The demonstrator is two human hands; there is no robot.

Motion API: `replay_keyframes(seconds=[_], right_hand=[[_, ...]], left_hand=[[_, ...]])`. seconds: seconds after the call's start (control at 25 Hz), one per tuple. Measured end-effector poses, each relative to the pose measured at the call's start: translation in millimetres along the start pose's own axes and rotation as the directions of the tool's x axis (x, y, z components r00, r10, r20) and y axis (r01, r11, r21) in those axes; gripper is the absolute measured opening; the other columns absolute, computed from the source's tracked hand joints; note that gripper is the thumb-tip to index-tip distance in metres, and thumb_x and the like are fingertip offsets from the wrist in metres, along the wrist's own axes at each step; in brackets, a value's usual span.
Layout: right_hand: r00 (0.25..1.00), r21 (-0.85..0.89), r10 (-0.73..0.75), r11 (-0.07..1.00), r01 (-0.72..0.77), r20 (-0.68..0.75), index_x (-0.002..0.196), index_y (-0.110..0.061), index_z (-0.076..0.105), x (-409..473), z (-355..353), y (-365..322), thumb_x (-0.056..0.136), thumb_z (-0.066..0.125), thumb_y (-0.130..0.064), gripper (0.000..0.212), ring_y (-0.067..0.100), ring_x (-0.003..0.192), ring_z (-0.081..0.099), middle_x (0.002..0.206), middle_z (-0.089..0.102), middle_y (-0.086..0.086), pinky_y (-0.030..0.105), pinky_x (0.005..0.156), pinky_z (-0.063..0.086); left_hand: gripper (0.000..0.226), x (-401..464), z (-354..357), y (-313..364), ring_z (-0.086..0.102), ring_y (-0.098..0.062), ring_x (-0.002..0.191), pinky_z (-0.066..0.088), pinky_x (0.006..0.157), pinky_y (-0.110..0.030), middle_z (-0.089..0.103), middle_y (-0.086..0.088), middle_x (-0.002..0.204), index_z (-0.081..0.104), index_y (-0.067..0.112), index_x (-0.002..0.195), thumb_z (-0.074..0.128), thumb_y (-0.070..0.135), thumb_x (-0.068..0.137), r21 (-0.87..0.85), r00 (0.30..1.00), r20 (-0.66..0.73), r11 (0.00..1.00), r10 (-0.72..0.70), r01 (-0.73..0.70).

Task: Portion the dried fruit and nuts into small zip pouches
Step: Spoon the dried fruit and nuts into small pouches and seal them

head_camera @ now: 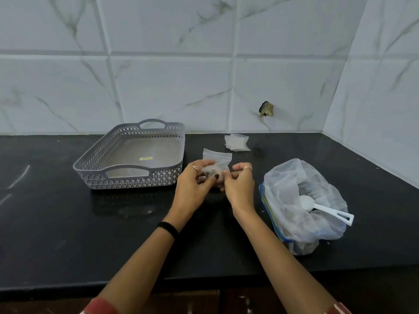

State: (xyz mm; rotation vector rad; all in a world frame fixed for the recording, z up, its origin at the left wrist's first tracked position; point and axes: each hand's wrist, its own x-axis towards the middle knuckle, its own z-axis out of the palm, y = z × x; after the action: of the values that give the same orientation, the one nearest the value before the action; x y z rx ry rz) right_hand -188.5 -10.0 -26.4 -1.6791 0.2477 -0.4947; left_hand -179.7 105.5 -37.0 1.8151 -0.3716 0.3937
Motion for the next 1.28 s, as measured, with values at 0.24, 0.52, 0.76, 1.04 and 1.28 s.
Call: replay_keyframes(seconds=[0.24, 0.52, 0.76, 1.04, 1.28], right_hand=[[0.972, -0.206, -0.23, 0.954, 0.217, -0.042, 0.09, -0.014, 0.062, 19, 7, 7, 0.089, 0.05, 0.0, 0.018, 0.021, 0.081, 0.063, 0.09, 0.063, 0.006, 0.036, 0.073, 0.054], [0.987, -0.361, -0.157, 0.923, 0.131, -0.045, 0.103, -0.004, 0.068, 26, 1, 14, 0.092, 0.049, -0.004, 0.022, 0.022, 0.1, 0.061, 0.111, 0.062, 0.01, 0.025, 0.084, 0.049], [0.993, -0.669, -0.096, 0.735, 0.112, 0.061, 0.103, -0.005, 0.069, 27, 1, 23, 0.092, 0.048, -0.01, 0.024, 0.031, 0.11, 0.047, 0.106, 0.063, 0.013, 0.037, 0.088, 0.044], [0.989, -0.641, -0.134, 0.753, 0.147, 0.069, 0.113, -0.009, 0.064, 25, -1, 20, 0.091, 0.046, -0.007, 0.028, 0.029, 0.116, 0.045, 0.119, 0.056, 0.009, 0.037, 0.097, 0.041], [0.973, -0.497, -0.225, 0.851, 0.167, -0.058, 0.113, -0.012, 0.063, 26, 13, -8, 0.09, 0.048, -0.009, 0.027, 0.026, 0.115, 0.047, 0.119, 0.055, 0.009, 0.038, 0.099, 0.041]], left_hand=[[0.048, 16, 7, -8, 0.059, -0.003, 0.091, 0.048, 0.077, -0.003, 0.057, -0.006, 0.128, 0.056, 0.005, 0.129, 0.072, 0.014, 0.084, 0.13, 1.0, -0.013, 0.991, -0.016, 0.017], [0.062, 27, 19, -18, 0.044, -0.021, 0.13, 0.04, 0.106, -0.044, 0.051, -0.002, 0.14, 0.052, 0.012, 0.135, 0.068, 0.042, 0.084, 0.459, 0.994, 0.098, 0.888, -0.055, 0.004], [0.056, 26, 22, -21, 0.026, -0.019, 0.14, 0.027, 0.111, -0.045, 0.042, 0.003, 0.148, 0.05, 0.02, 0.137, 0.057, 0.049, 0.089, 0.601, 0.977, 0.14, 0.798, -0.164, 0.048], [0.058, 21, 20, -19, 0.025, -0.017, 0.141, 0.027, 0.113, -0.043, 0.039, 0.003, 0.15, 0.049, 0.021, 0.138, 0.06, 0.048, 0.088, 0.558, 0.986, 0.104, 0.828, -0.128, 0.049], [0.067, 28, 10, -20, 0.045, -0.023, 0.13, 0.038, 0.108, -0.044, 0.055, -0.008, 0.137, 0.059, 0.012, 0.126, 0.048, 0.059, 0.08, 0.465, 0.996, 0.06, 0.885, -0.061, 0.026]])
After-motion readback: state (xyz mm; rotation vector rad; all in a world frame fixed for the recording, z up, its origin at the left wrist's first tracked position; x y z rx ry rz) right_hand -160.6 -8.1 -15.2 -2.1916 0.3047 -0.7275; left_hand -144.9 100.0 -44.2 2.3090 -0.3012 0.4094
